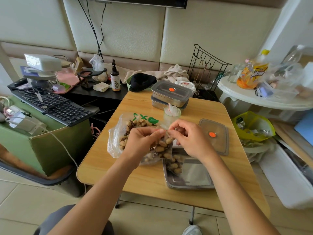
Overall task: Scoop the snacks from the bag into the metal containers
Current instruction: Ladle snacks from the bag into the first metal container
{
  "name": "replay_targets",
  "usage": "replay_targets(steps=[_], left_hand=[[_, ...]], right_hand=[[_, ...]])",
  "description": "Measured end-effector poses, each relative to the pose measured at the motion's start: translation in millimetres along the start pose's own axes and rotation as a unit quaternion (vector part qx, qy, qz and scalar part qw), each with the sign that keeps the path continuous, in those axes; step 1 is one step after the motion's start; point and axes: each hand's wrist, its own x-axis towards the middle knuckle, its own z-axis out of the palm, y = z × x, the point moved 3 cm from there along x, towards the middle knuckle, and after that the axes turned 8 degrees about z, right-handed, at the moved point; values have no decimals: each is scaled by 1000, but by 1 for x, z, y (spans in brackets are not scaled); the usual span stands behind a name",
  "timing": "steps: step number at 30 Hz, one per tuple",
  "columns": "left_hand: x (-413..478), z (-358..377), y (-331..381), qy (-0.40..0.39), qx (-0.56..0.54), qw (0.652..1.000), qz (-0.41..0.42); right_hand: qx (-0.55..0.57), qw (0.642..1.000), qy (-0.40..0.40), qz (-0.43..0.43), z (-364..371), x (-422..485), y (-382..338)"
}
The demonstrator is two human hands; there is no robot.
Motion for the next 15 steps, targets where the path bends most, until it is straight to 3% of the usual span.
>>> replay_targets(steps=[4,6,9,15], left_hand=[[-9,21,-4,-95,50,994,-1],[-9,28,-9,-130,154,978,50],[-10,38,-17,-177,382,892,164],[-14,58,-34,-262,485,811,197]], right_hand=[[-13,995,-72,75,-18,-13,24],[-6,987,-96,128,-29,-22,38],[-60,974,-87,201,-45,-35,57],[-130,959,-52,245,-42,-47,78]])
